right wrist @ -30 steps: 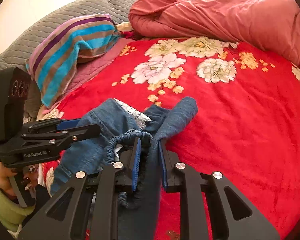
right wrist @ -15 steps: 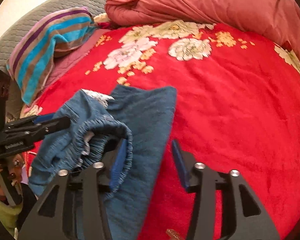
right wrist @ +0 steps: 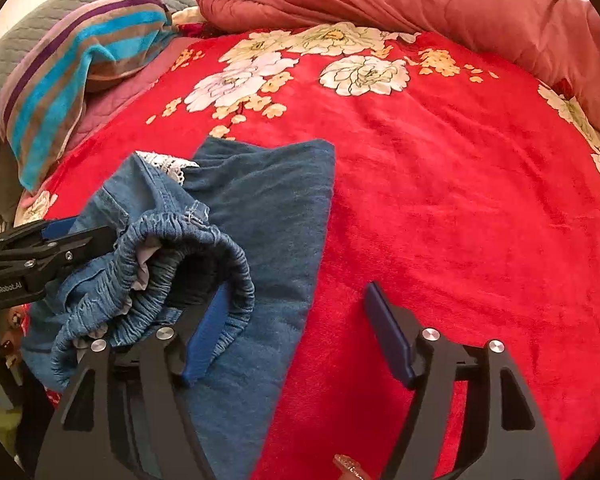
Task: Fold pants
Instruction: 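Lay the folded denim down, open both tools and lift them away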
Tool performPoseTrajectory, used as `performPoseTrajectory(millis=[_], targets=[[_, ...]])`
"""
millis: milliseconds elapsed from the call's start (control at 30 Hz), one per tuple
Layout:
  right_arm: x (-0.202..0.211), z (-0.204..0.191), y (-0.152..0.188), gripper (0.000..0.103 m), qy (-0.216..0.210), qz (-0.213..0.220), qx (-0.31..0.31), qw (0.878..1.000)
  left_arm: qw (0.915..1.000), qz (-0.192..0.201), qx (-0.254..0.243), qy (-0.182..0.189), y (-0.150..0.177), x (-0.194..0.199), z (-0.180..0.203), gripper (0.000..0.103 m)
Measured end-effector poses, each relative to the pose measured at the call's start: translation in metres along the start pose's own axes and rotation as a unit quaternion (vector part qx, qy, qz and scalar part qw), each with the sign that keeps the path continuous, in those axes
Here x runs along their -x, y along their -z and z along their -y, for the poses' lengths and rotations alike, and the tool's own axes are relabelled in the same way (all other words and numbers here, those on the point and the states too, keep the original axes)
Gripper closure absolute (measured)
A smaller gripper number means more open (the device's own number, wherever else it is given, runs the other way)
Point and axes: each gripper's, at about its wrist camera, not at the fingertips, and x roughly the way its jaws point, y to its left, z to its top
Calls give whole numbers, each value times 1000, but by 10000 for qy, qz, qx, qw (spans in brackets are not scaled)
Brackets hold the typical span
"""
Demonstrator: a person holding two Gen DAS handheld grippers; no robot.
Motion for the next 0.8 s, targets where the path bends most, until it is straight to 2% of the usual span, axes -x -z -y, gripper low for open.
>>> performPoseTrajectory(millis=[67, 100, 133, 267, 433, 667, 800], targets=[[7, 0, 1, 31, 39, 104, -35, 9999, 10000, 34, -19, -3, 0, 4, 1, 36], [10, 0, 1, 17, 74, 154, -41, 9998, 10000, 56, -23, 5, 1, 8, 1, 35], [15, -1, 2, 14, 132, 233, -53, 9996, 10000, 91, -19, 10, 1, 12, 2, 33], [36, -4, 4, 8, 229, 537, -76, 9983, 9998, 221, -19, -1, 5, 28, 4, 24], [68, -12, 11, 5, 315, 983, -96, 9946, 9987, 515, 32, -62, 14, 58, 7, 10], [110, -27, 25, 5, 339, 1506, 21, 9880, 9958, 890, 39, -222, 29, 95, 9, 10], [128, -34, 36, 5, 346, 1646, 52, 9857, 9945, 991, -49, -324, 41, 112, 12, 10]])
